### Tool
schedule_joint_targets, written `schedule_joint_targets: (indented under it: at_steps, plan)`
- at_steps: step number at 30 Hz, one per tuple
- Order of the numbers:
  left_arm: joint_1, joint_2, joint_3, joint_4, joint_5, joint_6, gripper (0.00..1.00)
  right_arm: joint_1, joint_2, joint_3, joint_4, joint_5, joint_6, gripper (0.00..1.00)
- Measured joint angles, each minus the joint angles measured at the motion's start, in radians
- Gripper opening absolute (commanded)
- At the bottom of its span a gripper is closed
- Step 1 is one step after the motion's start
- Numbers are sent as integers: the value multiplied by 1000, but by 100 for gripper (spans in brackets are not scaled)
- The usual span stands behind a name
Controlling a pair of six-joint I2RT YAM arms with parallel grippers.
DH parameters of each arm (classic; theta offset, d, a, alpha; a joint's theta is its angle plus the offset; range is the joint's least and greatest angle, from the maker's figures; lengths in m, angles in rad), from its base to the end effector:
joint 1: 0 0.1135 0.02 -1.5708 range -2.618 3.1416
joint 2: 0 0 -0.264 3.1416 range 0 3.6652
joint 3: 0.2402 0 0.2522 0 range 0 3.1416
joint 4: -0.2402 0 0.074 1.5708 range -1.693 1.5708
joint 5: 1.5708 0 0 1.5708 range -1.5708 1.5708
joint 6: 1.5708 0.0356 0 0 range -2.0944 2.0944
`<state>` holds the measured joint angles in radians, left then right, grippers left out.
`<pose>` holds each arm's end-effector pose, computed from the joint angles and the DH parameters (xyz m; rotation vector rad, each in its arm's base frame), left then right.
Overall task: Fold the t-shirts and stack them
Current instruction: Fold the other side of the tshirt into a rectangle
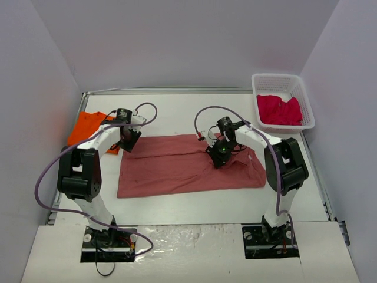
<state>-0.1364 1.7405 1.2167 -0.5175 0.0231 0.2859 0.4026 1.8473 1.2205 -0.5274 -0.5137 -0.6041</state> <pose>0.3586 -0.0500 0.2086 0.5554 2.5521 0.0228 0.3319 0.1603 0.1764 -1.3868 2.2178 0.6269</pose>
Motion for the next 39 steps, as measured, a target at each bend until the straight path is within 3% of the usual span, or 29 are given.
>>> schedule_joint_targets:
  at_steps: [2,11,25,30,32,33,39]
  plan:
    - [0,0,-2,0,0,0,37,4,11,0,0,0,-3,29]
    - [0,0,-2,0,0,0,37,6,15,1,-8,-19,-3,36]
    - [0,1,-2,0,-2,0,37,46,-75,80,-203,-120,-59,38]
    - [0,1,-2,0,-2,0,37,42,-123,105,-226,-119,-75,24]
    - [-1,1,-2,0,-2,0,37,21,-122,109,-222,-115,-79,4]
    - [-1,1,-2,0,-2,0,37,7,-122,109,-220,-111,-77,0]
    - [-1,1,-2,0,-2,0,37,-99,-121,109,-183,-65,-66,0]
